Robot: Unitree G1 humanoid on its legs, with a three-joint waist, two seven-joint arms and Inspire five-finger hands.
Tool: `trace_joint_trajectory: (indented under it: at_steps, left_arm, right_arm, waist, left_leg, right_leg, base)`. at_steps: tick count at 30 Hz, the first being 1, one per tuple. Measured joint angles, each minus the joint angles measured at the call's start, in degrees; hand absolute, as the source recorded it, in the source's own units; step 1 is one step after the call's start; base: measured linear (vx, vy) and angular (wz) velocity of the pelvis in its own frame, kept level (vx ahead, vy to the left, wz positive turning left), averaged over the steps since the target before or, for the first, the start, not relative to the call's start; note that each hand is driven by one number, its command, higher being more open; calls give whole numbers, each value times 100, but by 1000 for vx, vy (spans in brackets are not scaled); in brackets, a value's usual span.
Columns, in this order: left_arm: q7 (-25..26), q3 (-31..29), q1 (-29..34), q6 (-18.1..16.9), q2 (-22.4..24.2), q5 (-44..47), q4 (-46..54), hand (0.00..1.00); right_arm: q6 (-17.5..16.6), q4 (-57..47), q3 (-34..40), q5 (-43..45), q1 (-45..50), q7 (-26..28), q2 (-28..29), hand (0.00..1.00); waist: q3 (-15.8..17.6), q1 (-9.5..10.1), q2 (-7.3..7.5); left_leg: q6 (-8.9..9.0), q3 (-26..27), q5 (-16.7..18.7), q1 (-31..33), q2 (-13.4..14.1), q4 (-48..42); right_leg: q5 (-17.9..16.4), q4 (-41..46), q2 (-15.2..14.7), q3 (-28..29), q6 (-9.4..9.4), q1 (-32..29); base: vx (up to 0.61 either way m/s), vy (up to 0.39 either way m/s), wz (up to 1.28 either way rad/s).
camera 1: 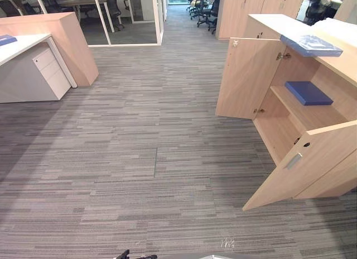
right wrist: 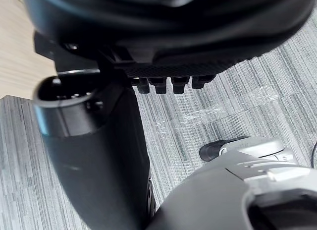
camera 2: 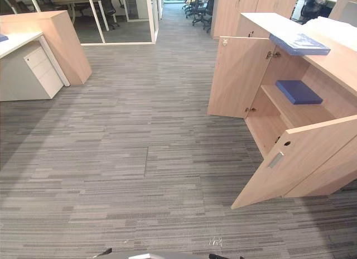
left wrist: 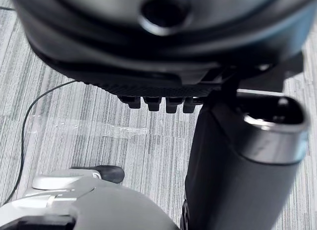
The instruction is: Walk over to the cabinet, pick up the folder, carry it to the office cabinet, place the folder inside the office cabinet, then close the office cabinet door
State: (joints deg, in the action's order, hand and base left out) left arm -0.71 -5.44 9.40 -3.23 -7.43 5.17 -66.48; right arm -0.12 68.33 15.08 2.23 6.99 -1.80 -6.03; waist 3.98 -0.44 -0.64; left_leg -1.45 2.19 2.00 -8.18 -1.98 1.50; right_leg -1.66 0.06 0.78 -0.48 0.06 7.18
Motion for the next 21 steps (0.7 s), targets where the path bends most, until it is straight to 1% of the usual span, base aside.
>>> trace_joint_trajectory:
  at_steps: [4, 5, 6, 11, 21]
  left_arm:
    - [-128, 4, -44, 5, -21, 56, -27, 100]
    - [-135, 4, -53, 5, -23, 56, -29, 100]
    - [-144, 4, -62, 5, -26, 54, -30, 100]
    - [-133, 9, -72, 1, -31, 22, -27, 100]
    - [268, 76, -119, -132, 0, -573, 4, 100]
  right_arm:
    - [3, 3, 5, -12, -18, 64, -2, 100]
    - [3, 3, 5, -14, -30, 71, -1, 100]
    - [7, 9, 6, -15, -55, 81, -3, 100]
    - [11, 9, 6, -54, -68, 102, -2, 100]
    - [29, 9, 6, -50, -69, 57, -1, 100]
  waist:
    - [64, 0, -1]
    - [70, 0, -18]
    - [98, 0, 9]
    - [103, 0, 0]
    - [102, 1, 2]
  left_leg:
    - [3, 9, -1, -134, -1, 91]
    - [3, 9, 0, -146, -2, 92]
    - [7, 9, 2, -150, -2, 97]
    - [13, 10, 6, -155, 0, 96]
    - [13, 3, 6, -161, 0, 92]
  right_leg:
    - [7, -93, 2, 1, 18, 134]
    - [8, -101, 1, 1, 20, 149]
    - [7, -109, 0, 1, 26, 154]
    - [3, -110, 2, 1, 34, 160]
    - [1, -109, 1, -6, 37, 169]
  base:
    - [0, 0, 0]
    - [0, 0, 0]
    - [0, 0, 0]
    - [-5, -6, 0]
    - [0, 0, 0]
